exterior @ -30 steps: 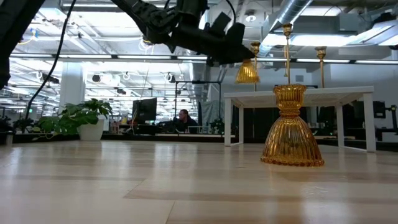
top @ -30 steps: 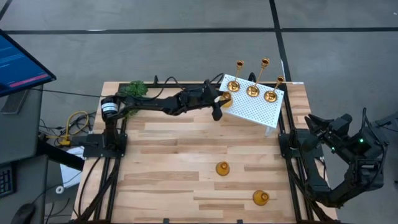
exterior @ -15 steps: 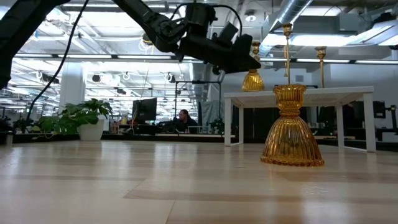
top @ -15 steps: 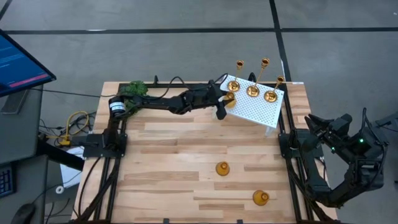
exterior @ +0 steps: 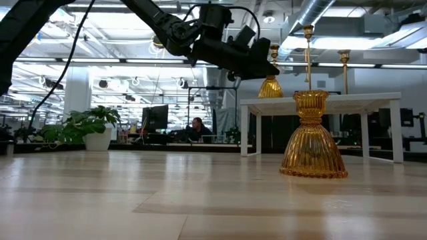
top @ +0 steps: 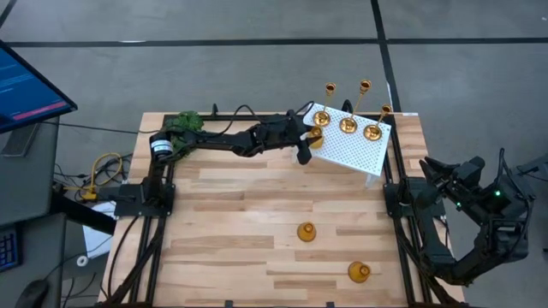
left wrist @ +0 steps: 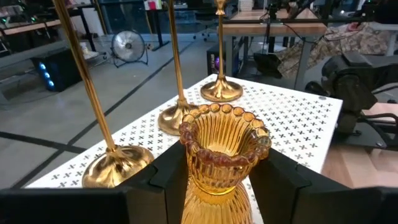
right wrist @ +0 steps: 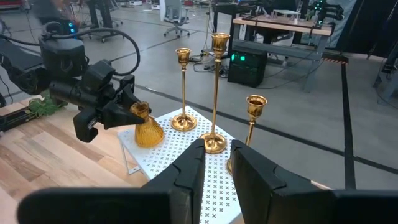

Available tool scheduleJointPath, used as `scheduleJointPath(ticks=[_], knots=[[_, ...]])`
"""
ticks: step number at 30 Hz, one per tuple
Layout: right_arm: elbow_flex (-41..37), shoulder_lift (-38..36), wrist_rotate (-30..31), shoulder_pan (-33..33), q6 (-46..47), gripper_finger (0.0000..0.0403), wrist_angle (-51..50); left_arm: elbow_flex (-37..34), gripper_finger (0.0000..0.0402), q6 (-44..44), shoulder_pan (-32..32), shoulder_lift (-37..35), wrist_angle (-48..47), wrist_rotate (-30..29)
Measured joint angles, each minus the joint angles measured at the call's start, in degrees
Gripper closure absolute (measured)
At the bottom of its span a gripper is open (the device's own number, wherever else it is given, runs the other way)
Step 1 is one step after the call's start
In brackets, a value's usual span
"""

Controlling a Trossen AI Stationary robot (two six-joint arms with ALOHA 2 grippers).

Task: Pick & Place candle stick holders
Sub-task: Put the top yellow candle holder on the shelf

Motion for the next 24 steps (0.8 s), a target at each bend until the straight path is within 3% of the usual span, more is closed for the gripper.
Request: scheduleJointPath(ticks=[6, 24], knots=[[0.00, 0.00, 0.00, 0.00, 0.00, 0.0334, 0.00, 0.00, 0.0233, -0.02, 0.04, 0.00, -0.55, -0.11], [0.00, 0.00, 0.00, 0.00, 0.04, 0.0334, -0.02, 0.00, 0.0234, 0.46, 0.82, -0.02, -1.09, -0.08]])
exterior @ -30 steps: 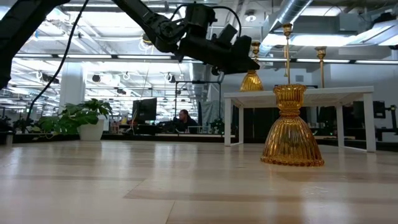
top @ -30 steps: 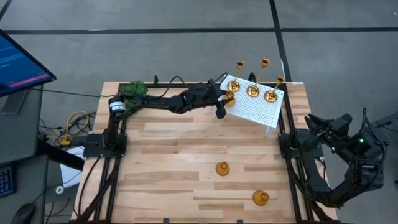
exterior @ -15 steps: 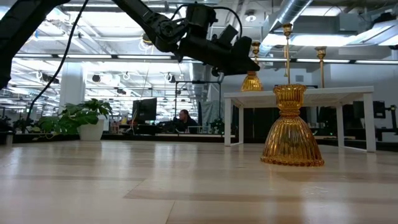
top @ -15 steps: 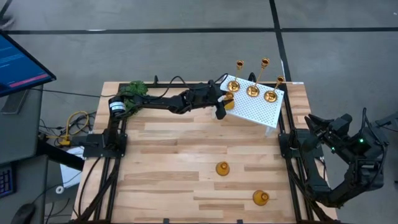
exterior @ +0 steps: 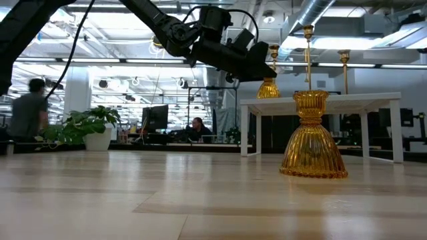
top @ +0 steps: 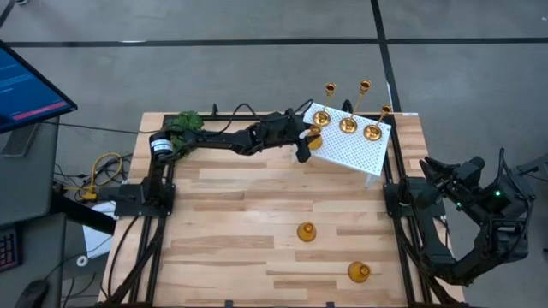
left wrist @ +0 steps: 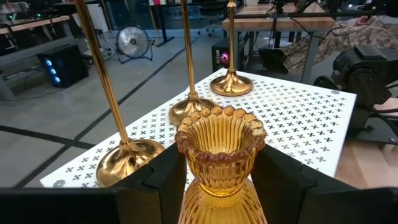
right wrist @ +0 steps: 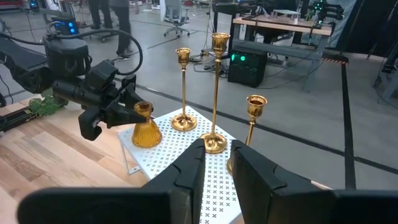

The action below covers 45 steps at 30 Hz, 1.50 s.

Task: Pick & Place candle stick holders
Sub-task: Put the top yellow candle holder on the shelf, then put the top yellow candle holder on the shelf aligned with the other yellow candle holder

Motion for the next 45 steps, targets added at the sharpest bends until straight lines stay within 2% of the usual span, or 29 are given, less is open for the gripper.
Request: scheduleJointPath(ticks=[8, 33, 45], knots=[[0.00, 0.00, -0.02, 0.00, -0.02, 0.0334, 0.00, 0.00, 0.0228, 0.86, 0.05, 0.00, 0.04, 0.02], [0.00, 0.00, -0.02, 0.02, -0.07, 0.0334, 0.00, 0.00, 0.0114, 2.12, 0.92, 0.00, 1.62, 0.92], [0.00, -0.02, -0.02, 0.02, -0.07, 0.0334, 0.00, 0.00, 0.0110, 3.87, 0.92, -2.28, 1.11, 0.90]])
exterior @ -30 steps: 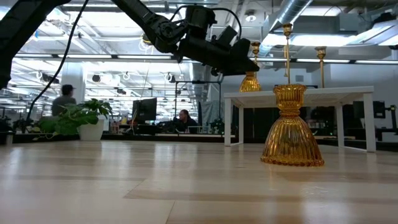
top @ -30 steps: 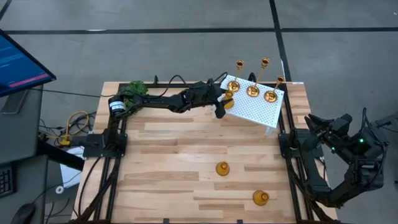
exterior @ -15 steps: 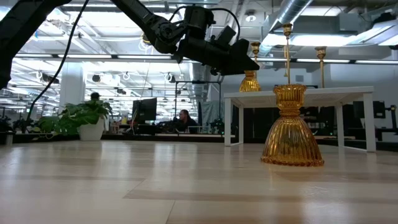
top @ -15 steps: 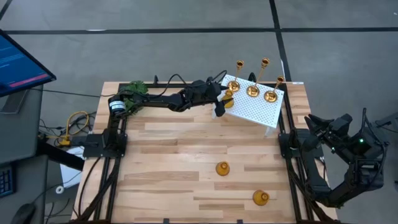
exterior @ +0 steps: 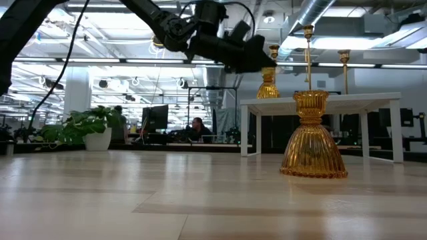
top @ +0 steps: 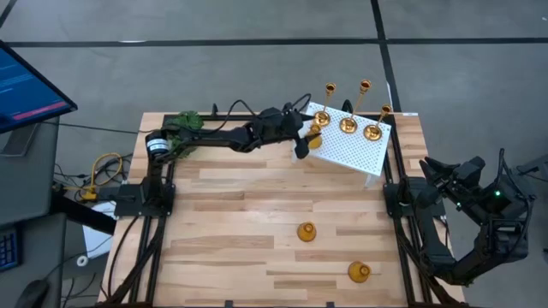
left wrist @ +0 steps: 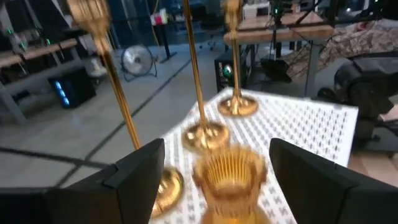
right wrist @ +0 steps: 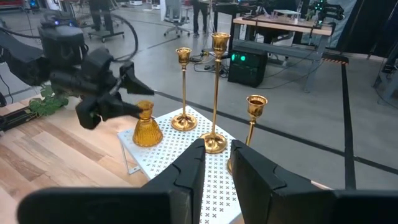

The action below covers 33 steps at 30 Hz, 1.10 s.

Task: Pick & Place candle stick holders
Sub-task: Put the top yellow candle holder on the shelf aligned with the other yellow candle holder

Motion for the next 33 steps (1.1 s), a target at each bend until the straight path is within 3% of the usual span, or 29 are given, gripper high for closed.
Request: scheduleJointPath(ticks=[10, 20, 27, 29, 33], knots=[[-0.02, 0.00, 0.00, 0.00, 0.02, 0.0334, 0.00, 0.00, 0.0110, 3.84, 0.00, -8.12, -6.60, -2.99], [-0.04, 0.00, -0.63, 0.00, 2.70, 0.0334, -0.03, -0.01, 0.0110, 3.84, -1.71, -23.06, -20.65, -7.82], [-0.54, 0.40, -7.52, -1.30, 2.24, 0.0334, 0.38, -0.02, 0.0110, 2.16, -7.57, -33.06, -31.71, -7.39], [-0.83, 1.00, -9.73, -4.07, 1.90, 0.0334, 1.40, -0.05, 0.0110, 0.73, -9.17, -34.99, -33.79, -4.55], [-0.60, 2.36, -10.27, -7.41, 1.95, 0.0334, 11.18, -0.04, 0.0110, 1.31, -9.53, -37.77, -34.39, -0.59]])
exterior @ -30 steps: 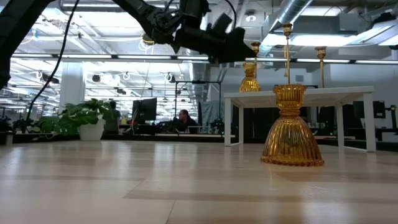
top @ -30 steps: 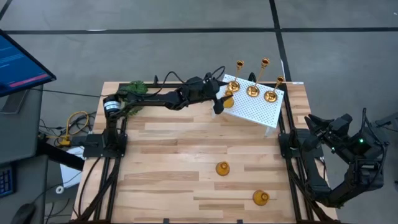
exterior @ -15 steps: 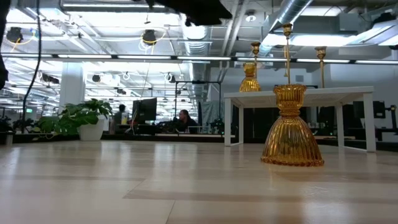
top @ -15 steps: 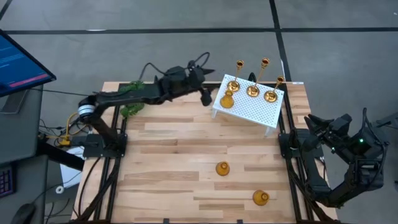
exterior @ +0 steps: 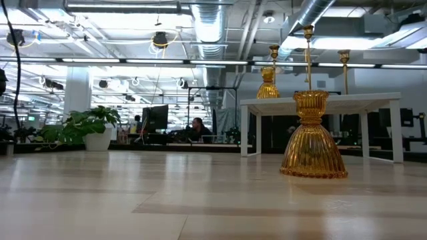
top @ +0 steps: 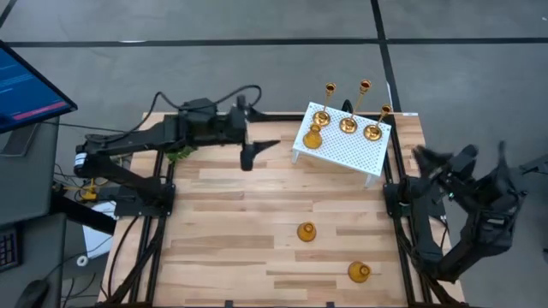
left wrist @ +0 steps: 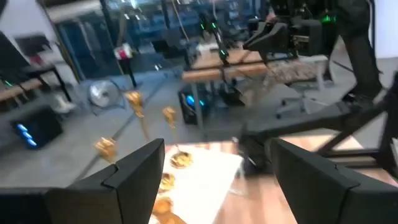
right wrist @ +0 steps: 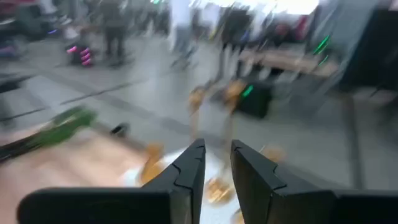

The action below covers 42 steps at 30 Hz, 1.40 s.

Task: Pick & Place candle stick holders
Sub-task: Put the top yellow candle holder on the shelf aligned with the other yellow candle holder

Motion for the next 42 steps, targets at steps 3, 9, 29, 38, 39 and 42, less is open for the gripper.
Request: scheduleJointPath(ticks=[3, 9, 29, 38, 39, 42], knots=[[0.37, 2.01, 5.42, 0.03, -0.01, 0.0334, 9.26, -0.04, 0.0110, 2.03, 2.61, -2.80, -0.36, -2.25], [3.97, 8.08, 17.67, 5.58, -4.40, 0.0334, 16.89, 0.00, 0.0110, 2.66, 9.00, -9.24, 0.66, -7.11], [17.84, 9.02, 29.56, 20.43, -1.32, 0.0334, -5.01, -3.98, 0.0124, -3.36, 4.04, -8.18, -13.80, -5.00], [17.92, 2.50, 25.52, 11.33, 1.09, 0.0334, -12.09, -14.38, 0.0144, -7.44, -4.42, -10.78, -14.72, -2.90], [17.91, 2.19, 24.57, 10.14, 1.09, 0.0334, -12.51, -15.79, 0.0143, -8.25, -4.95, -11.26, -14.85, -2.83], [17.81, 1.98, 20.70, 7.02, 1.11, 0.0334, -13.38, -20.00, 0.0135, -10.58, -6.10, -11.90, -15.15, -2.21]])
